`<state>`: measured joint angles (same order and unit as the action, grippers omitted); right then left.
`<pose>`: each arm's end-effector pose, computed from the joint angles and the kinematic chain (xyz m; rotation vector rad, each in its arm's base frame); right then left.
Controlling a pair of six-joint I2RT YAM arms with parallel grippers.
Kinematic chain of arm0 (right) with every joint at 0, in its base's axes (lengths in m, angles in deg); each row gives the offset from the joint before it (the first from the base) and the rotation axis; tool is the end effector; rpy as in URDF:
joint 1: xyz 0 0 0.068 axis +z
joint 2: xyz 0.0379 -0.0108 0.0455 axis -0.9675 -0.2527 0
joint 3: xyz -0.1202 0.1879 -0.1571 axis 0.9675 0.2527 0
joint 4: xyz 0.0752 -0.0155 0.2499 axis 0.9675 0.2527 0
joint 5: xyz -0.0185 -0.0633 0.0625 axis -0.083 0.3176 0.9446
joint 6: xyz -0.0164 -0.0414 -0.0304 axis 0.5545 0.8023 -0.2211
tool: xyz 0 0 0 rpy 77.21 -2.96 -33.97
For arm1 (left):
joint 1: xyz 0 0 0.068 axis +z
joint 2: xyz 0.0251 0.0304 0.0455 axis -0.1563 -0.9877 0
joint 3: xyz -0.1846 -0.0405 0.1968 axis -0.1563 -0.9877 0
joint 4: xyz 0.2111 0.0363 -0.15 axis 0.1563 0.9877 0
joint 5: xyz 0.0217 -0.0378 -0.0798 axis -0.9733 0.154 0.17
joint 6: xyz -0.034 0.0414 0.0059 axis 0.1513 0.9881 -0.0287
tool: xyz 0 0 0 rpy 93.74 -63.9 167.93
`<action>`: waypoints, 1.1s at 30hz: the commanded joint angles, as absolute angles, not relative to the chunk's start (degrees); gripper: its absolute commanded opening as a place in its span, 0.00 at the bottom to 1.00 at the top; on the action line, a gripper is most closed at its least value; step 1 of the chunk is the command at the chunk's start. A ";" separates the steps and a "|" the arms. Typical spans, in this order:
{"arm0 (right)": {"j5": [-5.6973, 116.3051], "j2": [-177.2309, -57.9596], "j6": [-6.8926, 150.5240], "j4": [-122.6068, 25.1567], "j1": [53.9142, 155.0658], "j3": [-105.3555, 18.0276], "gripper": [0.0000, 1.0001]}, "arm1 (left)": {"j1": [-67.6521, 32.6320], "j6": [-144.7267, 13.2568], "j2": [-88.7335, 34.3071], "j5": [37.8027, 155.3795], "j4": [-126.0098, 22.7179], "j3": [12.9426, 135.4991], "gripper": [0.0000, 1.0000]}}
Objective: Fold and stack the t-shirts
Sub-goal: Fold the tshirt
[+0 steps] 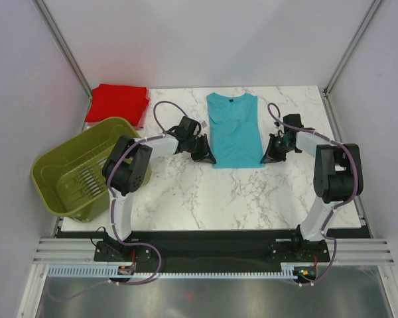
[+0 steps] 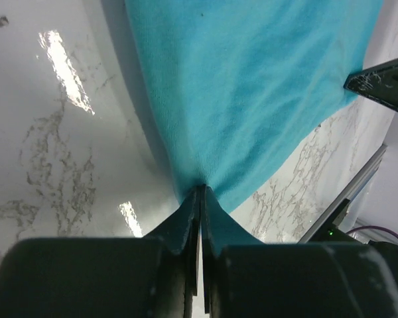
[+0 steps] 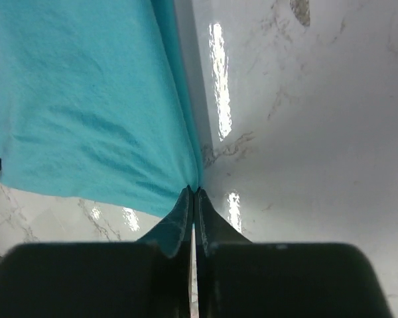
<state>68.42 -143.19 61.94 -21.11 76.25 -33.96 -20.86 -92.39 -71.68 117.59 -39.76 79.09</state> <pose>0.3588 0.0182 0.1519 0.2882 2.7644 0.5815 0.3694 -0.2320 0.1364 0.0400 2.6838 -1.0846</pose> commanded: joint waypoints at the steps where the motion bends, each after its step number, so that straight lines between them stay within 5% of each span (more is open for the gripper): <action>1: 69.63 -137.16 60.62 -26.98 76.15 -30.88 0.00 | -20.72 -90.01 -68.97 119.00 -42.07 77.46 0.03; 11: 66.14 -119.85 50.24 -44.05 76.95 -5.05 0.00 | -21.42 -93.35 -62.55 116.81 -42.69 70.17 0.02; 28: 64.72 -110.43 47.60 -38.69 76.95 4.64 0.02 | -26.87 -93.36 -55.34 114.35 -42.77 60.41 0.02; 33: 65.24 -108.15 49.53 -33.69 76.95 1.48 0.22 | -26.78 -91.95 -53.41 112.33 -42.78 61.11 0.38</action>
<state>65.49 -110.25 47.98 -38.49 76.82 4.11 -27.13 -93.18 -57.43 114.94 -41.14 60.27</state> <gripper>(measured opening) 0.182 0.339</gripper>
